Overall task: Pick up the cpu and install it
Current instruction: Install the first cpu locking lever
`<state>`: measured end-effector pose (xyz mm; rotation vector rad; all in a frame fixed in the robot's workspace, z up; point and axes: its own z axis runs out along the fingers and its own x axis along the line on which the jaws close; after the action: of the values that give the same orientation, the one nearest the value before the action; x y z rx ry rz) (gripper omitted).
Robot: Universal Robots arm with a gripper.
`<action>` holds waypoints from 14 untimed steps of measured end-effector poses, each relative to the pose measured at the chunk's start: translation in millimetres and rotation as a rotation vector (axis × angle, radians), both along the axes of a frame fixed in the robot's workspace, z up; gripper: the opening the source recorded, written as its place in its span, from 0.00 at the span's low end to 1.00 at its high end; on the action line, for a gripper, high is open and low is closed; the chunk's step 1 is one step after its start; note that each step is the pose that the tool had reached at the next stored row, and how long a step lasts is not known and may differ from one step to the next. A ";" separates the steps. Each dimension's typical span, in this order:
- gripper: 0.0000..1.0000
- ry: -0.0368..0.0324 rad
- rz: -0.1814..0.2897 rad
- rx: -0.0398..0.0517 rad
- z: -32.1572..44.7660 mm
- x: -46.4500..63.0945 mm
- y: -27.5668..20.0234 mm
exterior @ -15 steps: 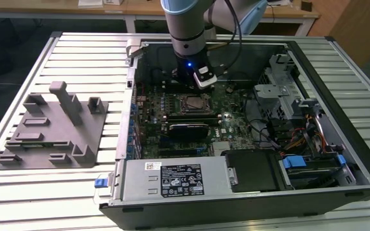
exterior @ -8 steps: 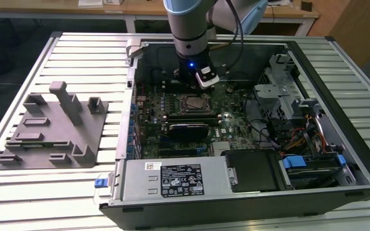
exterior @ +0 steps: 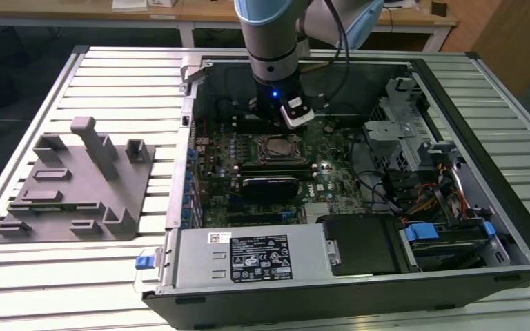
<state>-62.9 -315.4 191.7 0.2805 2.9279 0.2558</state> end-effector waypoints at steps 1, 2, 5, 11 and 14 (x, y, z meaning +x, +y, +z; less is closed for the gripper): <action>0.11 0.0000 0.000 0.0004 0.0 0.0 -0.2; 0.11 0.0002 0.000 0.0002 0.5 0.0 -0.2; 0.11 0.0000 0.000 0.0004 4.8 0.1 -0.2; 0.11 0.0000 0.000 0.0004 20.6 0.1 -0.2; 0.11 0.0002 0.000 0.0002 27.4 0.1 -0.3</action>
<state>-62.8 -315.6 219.1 0.2806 2.9280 0.2562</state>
